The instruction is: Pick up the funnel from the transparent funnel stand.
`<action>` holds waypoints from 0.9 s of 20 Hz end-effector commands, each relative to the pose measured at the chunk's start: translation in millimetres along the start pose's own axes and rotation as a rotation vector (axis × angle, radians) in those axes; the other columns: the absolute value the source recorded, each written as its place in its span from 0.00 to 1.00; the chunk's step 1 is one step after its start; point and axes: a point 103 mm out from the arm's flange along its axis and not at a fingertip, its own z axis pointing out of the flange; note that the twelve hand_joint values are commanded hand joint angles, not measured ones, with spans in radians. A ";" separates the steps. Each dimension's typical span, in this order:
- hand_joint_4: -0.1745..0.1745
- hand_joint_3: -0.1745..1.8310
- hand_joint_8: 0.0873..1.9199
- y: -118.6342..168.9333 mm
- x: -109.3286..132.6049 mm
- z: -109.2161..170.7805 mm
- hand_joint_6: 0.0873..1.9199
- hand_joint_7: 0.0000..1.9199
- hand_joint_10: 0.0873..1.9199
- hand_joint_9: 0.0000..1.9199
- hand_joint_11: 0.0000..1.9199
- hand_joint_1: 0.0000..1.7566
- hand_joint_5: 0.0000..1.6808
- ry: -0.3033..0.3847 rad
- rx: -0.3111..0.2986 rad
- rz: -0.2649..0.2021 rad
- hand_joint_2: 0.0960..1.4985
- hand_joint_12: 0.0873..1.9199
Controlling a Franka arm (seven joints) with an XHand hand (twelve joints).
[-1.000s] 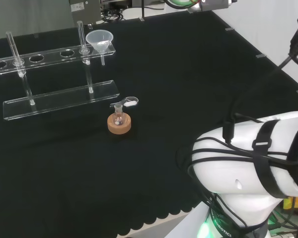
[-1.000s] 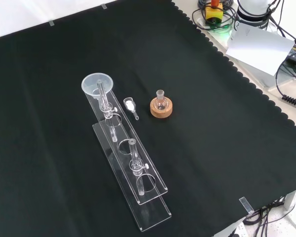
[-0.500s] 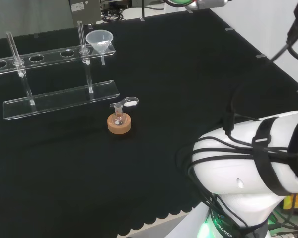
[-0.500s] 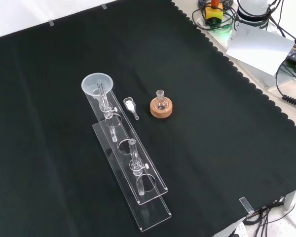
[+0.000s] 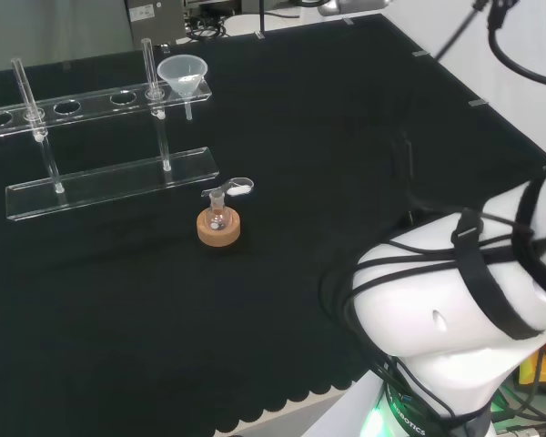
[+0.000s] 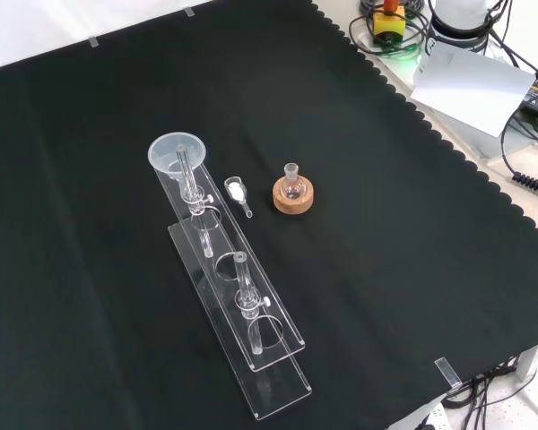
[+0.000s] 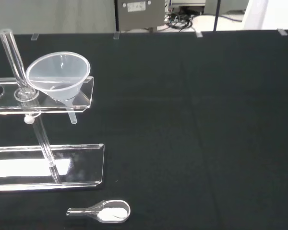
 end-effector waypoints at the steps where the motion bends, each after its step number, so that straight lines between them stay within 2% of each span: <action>1: 0.48 0.24 0.20 99.0 26.1 28.0 0.00 0.00 0.30 0.07 0.00 0.02 0.13 -0.021 0.036 -0.084 0.80 0.68; 4: 0.47 0.24 0.20 125.0 42.7 41.5 0.00 0.00 0.30 0.07 0.00 0.02 0.13 -0.036 0.053 -0.127 0.79 0.68; 8: 0.46 0.24 0.20 145.3 55.6 59.6 0.00 0.00 0.31 0.07 0.00 0.03 0.13 -0.056 0.100 -0.153 0.79 0.68; 18: 0.43 0.22 0.21 162.7 70.7 94.7 0.00 0.00 0.31 0.07 0.00 0.06 0.13 -0.093 0.174 -0.180 0.77 0.69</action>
